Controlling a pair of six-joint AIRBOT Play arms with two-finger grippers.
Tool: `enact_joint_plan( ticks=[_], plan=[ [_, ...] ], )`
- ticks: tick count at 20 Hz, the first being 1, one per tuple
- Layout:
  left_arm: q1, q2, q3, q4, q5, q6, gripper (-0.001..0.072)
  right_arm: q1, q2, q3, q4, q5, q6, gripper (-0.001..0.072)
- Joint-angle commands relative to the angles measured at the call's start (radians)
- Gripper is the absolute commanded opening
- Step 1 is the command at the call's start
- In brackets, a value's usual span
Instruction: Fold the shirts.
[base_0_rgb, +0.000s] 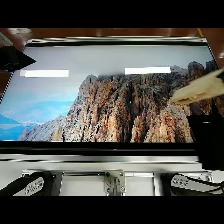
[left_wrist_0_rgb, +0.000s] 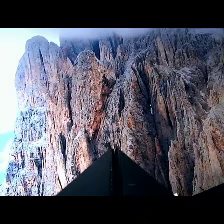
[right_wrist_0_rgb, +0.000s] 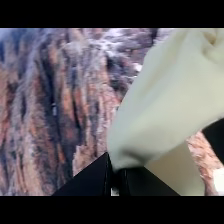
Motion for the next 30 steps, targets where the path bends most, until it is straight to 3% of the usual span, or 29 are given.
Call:
enact_joint_plan(
  ticks=[1, 13, 21, 22, 23, 24, 27, 30],
  plan=[
    [0.0, 0.004, 0.0, -0.011, -0.026, 0.003, 0.0036, -0.202, 0.002, 0.043, -0.096, 0.101, 0.013, 0.006],
    [0.0, 0.01, 0.0, -0.099, -0.057, 0.002, 0.0036, -0.402, 0.018, -0.302, -0.492, 0.181, -0.016, 0.006],
    [0.0, 0.006, 0.0, -0.099, -0.055, 0.002, 0.0036, -0.504, 0.041, -0.557, -0.532, 0.104, -0.01, 0.0062],
    [0.0, 0.006, 0.0, -0.1, -0.054, 0.002, 0.0036, -0.503, 0.041, -0.586, -0.544, 0.096, -0.02, 0.0131],
    [0.0, 0.006, 0.0, -0.099, -0.055, 0.002, 0.0036, -0.503, 0.041, -0.605, -0.56, 0.105, -0.066, 0.0459],
    [0.0, 0.006, 0.0, -0.099, -0.055, 0.002, 0.0036, -0.504, 0.042, -0.603, -0.577, 0.119, -0.089, 0.0683],
    [0.0, -0.01, 0.0, -0.092, -0.043, 0.006, 0.0036, -0.485, 0.069, -0.53, -0.685, 0.092, -0.063, 0.0681],
    [-0.023, -0.06, 0.0, -0.087, -0.006, 0.053, 0.0035, -0.416, 0.108, -0.356, -0.492, -0.117, -0.065, 0.068]
  ],
)
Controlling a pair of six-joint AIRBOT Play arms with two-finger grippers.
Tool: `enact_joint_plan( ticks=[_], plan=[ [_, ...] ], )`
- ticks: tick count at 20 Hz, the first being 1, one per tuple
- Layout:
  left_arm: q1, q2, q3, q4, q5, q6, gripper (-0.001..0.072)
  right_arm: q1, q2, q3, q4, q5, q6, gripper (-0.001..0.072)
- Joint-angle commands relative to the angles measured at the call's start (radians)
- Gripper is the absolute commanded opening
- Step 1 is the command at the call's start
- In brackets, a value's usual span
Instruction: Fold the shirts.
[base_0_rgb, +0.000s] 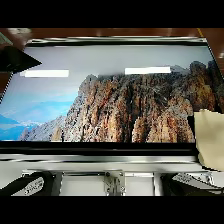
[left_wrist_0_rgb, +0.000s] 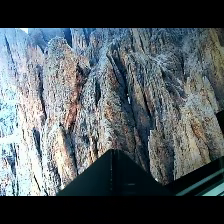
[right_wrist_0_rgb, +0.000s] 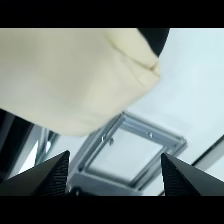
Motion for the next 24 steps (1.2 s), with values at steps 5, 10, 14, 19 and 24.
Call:
enact_joint_plan(
  ticks=[5, 10, 14, 19, 24],
  plan=[
    [-0.282, -0.195, 0.0, 0.394, 0.036, -0.058, 0.0034, 0.479, 0.127, 0.159, 0.308, -0.441, -0.048, 0.068],
    [-0.474, -0.394, 0.0, 0.554, -0.038, -0.152, 0.0701, 0.8, 0.014, 0.045, 0.323, -0.221, -0.04, 0.0681],
    [-0.489, -0.419, -0.007, 0.556, 0.005, -0.15, 0.0701, 0.884, -0.013, -0.027, 0.287, -0.233, 0.006, 0.068],
    [-0.476, -0.42, -0.007, 0.559, -0.009, -0.15, 0.0701, 0.892, -0.013, -0.027, 0.332, -0.236, 0.013, 0.0681],
    [-0.476, -0.424, -0.007, 0.57, 0.013, -0.149, 0.0701, 0.892, -0.013, -0.027, 0.332, -0.236, 0.013, 0.068]
  ],
)
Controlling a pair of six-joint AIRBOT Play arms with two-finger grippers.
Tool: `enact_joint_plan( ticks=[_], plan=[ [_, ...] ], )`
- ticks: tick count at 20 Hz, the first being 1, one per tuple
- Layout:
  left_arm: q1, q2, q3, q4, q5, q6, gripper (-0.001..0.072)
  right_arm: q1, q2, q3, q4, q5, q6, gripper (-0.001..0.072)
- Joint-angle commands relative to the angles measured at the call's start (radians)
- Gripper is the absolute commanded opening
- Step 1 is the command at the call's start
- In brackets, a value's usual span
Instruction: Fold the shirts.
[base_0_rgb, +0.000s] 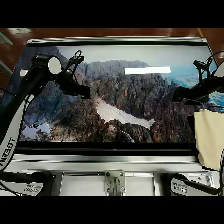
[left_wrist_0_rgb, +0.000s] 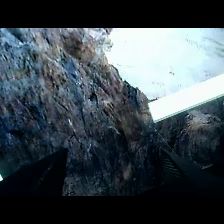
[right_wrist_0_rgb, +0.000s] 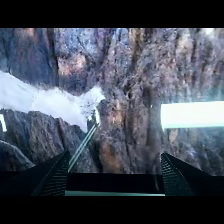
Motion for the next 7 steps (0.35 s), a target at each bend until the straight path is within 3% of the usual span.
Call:
enact_joint_plan(
  ticks=[1, 7],
  plan=[
    [0.0, -0.003, 0.0, 0.011, 0.005, 0.01, 0.0702, 0.004, -0.001, -0.001, 0.005, 0.0, 0.002, 0.0681],
    [0.0, -0.003, 0.0, 0.011, -0.005, 0.01, 0.0701, 0.004, -0.001, -0.001, 0.005, 0.0, 0.002, 0.068]
  ],
)
